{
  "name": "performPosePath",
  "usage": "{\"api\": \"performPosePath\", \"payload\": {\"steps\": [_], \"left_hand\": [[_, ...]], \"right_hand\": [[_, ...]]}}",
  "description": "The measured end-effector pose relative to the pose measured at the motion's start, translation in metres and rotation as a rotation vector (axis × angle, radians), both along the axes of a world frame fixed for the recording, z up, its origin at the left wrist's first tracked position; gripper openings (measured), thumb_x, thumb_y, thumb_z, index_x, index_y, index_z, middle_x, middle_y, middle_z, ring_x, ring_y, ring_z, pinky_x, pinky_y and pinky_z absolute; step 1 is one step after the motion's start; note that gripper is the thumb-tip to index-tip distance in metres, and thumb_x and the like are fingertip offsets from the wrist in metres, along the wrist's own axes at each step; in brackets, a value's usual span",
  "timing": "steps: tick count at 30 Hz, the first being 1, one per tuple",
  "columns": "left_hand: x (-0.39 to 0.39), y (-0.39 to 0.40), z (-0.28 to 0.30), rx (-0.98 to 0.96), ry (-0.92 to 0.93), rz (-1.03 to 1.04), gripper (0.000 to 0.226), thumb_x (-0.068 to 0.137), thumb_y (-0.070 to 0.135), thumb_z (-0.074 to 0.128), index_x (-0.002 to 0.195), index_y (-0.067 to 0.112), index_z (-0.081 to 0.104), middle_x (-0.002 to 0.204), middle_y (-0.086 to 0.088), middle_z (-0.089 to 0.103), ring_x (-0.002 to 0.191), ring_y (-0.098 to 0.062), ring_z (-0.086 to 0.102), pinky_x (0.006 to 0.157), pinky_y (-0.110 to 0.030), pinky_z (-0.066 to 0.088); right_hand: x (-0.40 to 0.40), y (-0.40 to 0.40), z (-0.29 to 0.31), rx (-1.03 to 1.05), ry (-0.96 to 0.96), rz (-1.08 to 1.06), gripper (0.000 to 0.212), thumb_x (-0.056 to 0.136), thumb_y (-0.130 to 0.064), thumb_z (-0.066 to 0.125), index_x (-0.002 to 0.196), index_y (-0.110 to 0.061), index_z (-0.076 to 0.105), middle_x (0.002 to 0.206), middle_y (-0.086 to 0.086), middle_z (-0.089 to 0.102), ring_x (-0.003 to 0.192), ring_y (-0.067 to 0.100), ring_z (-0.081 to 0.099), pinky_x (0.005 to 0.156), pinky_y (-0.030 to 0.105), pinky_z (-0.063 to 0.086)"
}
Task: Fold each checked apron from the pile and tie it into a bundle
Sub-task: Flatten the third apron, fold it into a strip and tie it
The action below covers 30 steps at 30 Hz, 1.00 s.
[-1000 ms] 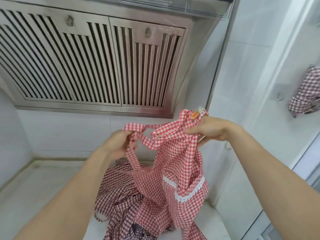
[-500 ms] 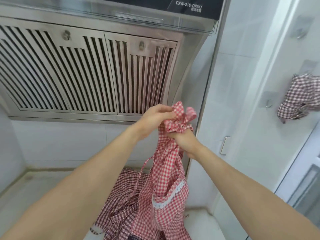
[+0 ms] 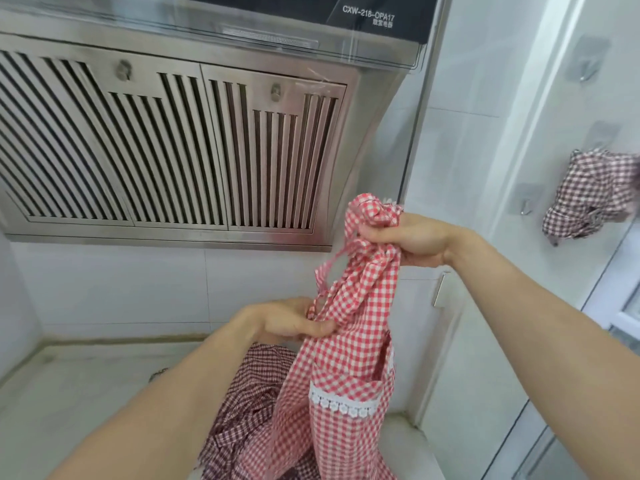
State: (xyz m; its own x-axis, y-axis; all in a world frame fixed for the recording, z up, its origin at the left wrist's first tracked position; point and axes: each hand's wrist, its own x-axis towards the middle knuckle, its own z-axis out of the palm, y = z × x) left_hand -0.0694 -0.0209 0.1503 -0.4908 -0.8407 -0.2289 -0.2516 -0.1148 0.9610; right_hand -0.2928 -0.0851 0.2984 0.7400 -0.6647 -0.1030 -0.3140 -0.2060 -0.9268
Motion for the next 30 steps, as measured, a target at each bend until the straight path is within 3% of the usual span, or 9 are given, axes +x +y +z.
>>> {"api": "performPosePath", "payload": {"steps": [3,5,7,10,12,15,21,25,30], "left_hand": [[0.016,-0.001,-0.004,0.058,-0.016,-0.08,0.075,0.077,0.04,0.081,0.129,-0.007,0.053,0.131,-0.02,0.058,0.121,-0.035,0.055,0.111,-0.052,0.041],[0.014,-0.001,-0.005,0.029,-0.14,-0.066,0.035,0.088,0.024,0.073,0.117,0.006,0.065,0.116,-0.009,0.069,0.109,-0.026,0.064,0.101,-0.047,0.05],[0.001,0.0,-0.007,-0.033,-0.237,0.012,0.02,0.09,0.013,0.071,0.109,0.018,0.069,0.101,0.001,0.074,0.092,-0.015,0.069,0.085,-0.034,0.056],[-0.028,0.002,-0.006,-0.035,-0.193,0.081,0.053,0.083,0.018,0.08,0.13,0.021,0.056,0.121,0.004,0.067,0.1,-0.011,0.065,0.082,-0.028,0.054],[-0.048,0.001,-0.006,-0.101,-0.27,0.082,0.066,0.084,0.027,0.079,0.141,0.028,0.046,0.134,0.015,0.055,0.118,-0.007,0.054,0.101,-0.028,0.045],[-0.071,-0.003,-0.006,-0.171,-0.247,0.113,0.064,0.087,0.037,0.073,0.144,0.028,0.045,0.14,0.018,0.051,0.132,-0.009,0.047,0.117,-0.035,0.031],[-0.078,-0.002,0.003,-0.111,0.025,0.16,0.067,0.072,0.039,0.084,0.132,0.027,0.056,0.123,0.008,0.069,0.114,-0.016,0.064,0.108,-0.042,0.044],[-0.043,0.01,0.017,0.015,-0.039,0.155,0.061,0.062,0.045,0.081,0.114,0.03,0.053,0.112,0.004,0.069,0.103,-0.015,0.065,0.102,-0.037,0.046],[0.021,0.022,0.059,-0.226,-0.347,0.336,0.037,0.08,0.033,0.08,0.115,0.03,0.066,0.108,0.006,0.074,0.098,-0.016,0.07,0.095,-0.034,0.051]], "right_hand": [[-0.021,0.002,0.015,-0.067,0.23,0.096,0.048,0.073,-0.015,0.079,0.118,-0.004,0.066,0.12,0.016,0.07,0.114,0.03,0.066,0.101,0.044,0.05],[-0.029,0.002,0.017,-0.142,0.323,0.071,0.041,0.075,-0.001,0.079,0.114,-0.002,0.069,0.116,0.016,0.071,0.112,0.029,0.068,0.103,0.045,0.049],[-0.032,0.001,0.016,-0.186,0.292,-0.024,0.034,0.078,0.008,0.075,0.11,0.0,0.07,0.112,0.016,0.073,0.107,0.029,0.069,0.102,0.047,0.051],[-0.031,0.009,0.012,-0.153,0.125,-0.093,0.025,0.083,0.015,0.064,0.101,0.001,0.072,0.102,0.014,0.075,0.099,0.027,0.072,0.096,0.041,0.055],[-0.027,0.015,0.009,-0.102,0.028,-0.048,0.036,0.085,0.02,0.057,0.086,-0.01,0.077,0.092,0.008,0.077,0.091,0.021,0.073,0.083,0.031,0.058],[-0.023,0.022,0.005,-0.052,-0.08,-0.021,0.033,0.087,0.019,0.054,0.098,-0.006,0.072,0.097,0.008,0.075,0.094,0.022,0.072,0.082,0.03,0.058],[-0.031,0.017,0.019,-0.012,-0.271,-0.184,0.031,0.089,0.013,0.056,0.117,0.004,0.064,0.111,0.017,0.072,0.101,0.029,0.071,0.087,0.037,0.059],[-0.059,0.006,0.016,0.028,-0.262,-0.29,0.027,0.087,0.012,0.057,0.11,0.0,0.068,0.103,0.014,0.075,0.094,0.024,0.073,0.078,0.031,0.06],[-0.087,-0.009,-0.029,0.166,-0.233,-0.351,0.035,0.074,0.006,0.064,0.108,0.0,0.067,0.107,0.017,0.072,0.092,0.024,0.072,0.088,0.035,0.058]]}}
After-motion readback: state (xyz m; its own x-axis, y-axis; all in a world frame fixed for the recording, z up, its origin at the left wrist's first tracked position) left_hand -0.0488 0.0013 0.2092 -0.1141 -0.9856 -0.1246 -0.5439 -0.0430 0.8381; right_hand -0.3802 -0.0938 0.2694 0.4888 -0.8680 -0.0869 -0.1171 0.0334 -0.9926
